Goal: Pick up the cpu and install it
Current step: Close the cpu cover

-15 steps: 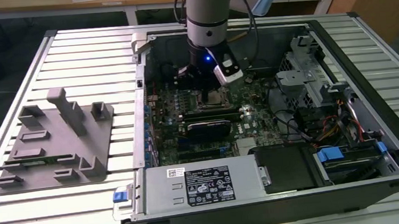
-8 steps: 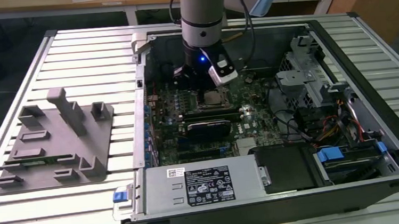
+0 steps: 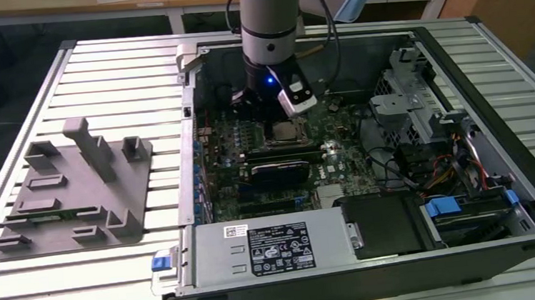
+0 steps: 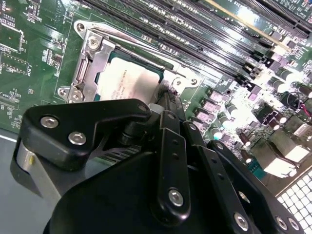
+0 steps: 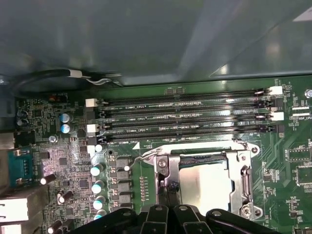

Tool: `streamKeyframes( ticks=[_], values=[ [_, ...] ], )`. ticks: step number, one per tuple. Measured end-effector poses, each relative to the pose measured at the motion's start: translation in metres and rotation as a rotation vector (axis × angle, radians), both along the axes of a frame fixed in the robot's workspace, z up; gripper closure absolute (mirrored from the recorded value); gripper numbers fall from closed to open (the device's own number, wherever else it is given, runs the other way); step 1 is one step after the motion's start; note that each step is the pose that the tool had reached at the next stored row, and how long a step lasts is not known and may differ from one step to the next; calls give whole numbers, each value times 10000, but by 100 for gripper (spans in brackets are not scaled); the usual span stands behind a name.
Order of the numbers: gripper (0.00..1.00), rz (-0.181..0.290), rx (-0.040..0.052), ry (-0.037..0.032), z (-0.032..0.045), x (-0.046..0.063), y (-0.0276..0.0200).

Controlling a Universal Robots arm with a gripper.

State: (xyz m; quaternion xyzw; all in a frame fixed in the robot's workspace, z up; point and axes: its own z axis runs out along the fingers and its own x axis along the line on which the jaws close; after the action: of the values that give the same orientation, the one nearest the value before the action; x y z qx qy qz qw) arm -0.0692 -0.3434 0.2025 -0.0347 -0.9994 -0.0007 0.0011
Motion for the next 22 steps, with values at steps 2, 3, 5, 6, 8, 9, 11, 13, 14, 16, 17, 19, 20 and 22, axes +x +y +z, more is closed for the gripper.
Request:
streamKeyframes(
  ticks=[2,3,5,6,8,9,11,13,14,16,17,19,20,22],
  values=[
    [89,0,0,0,-8,2,0],
    [89,0,0,0,-12,4,0],
    [89,1,-1,1,-18,8,0],
    [89,1,-2,2,-19,12,0],
    [89,1,-1,0,-21,24,0],
    [89,1,0,0,-23,31,0],
    [89,0,1,-1,-24,48,0],
    [89,0,-1,1,-26,63,0],
    [89,0,-2,3,-27,70,0],
    [89,0,-3,3,-29,81,0],
    [89,0,-4,4,-30,85,-1],
    [89,-1,-3,3,-33,94,0],
    [89,-1,-3,4,-33,99,0],
    [89,-2,0,3,-35,109,0]
  ],
)
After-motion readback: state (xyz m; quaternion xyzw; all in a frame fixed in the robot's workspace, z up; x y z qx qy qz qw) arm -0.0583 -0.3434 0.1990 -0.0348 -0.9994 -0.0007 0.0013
